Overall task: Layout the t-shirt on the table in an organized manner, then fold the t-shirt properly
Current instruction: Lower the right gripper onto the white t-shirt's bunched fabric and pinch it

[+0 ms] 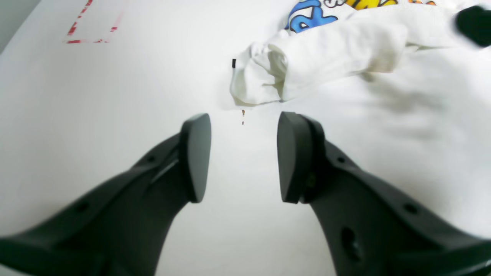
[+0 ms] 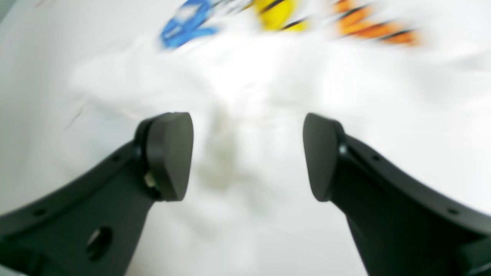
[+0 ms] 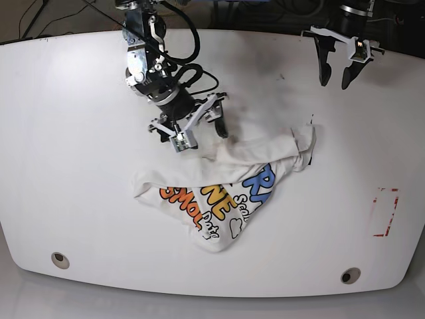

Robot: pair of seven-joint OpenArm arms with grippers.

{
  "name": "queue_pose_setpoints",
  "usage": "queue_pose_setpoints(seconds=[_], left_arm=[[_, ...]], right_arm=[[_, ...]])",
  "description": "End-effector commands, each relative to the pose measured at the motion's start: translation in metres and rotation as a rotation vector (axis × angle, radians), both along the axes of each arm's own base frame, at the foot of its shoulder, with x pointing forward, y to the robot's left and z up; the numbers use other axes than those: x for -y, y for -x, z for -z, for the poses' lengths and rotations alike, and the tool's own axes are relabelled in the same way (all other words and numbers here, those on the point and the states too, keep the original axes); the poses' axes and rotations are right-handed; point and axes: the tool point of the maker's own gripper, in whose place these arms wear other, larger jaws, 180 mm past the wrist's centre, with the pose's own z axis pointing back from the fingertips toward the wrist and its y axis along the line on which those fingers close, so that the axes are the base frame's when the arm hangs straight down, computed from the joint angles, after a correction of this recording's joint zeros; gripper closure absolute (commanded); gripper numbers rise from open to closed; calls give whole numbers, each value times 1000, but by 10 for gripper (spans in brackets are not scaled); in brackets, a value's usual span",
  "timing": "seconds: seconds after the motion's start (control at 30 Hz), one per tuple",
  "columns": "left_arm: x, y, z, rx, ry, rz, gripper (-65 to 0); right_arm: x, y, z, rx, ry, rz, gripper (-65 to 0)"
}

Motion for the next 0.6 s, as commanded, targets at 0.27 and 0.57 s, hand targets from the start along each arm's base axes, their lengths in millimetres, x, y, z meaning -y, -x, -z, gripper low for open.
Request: queue_pose_setpoints(seconds=[0.27,0.57], left_arm=[[-28,-3,-20,62,-62,-51,-269],[-36,-4,-23,69,-83,-67,-269]], right_arm=[[-11,-41,8,-3,-40,8,-407],[-14,-52,23,-46,-35,2,-406]])
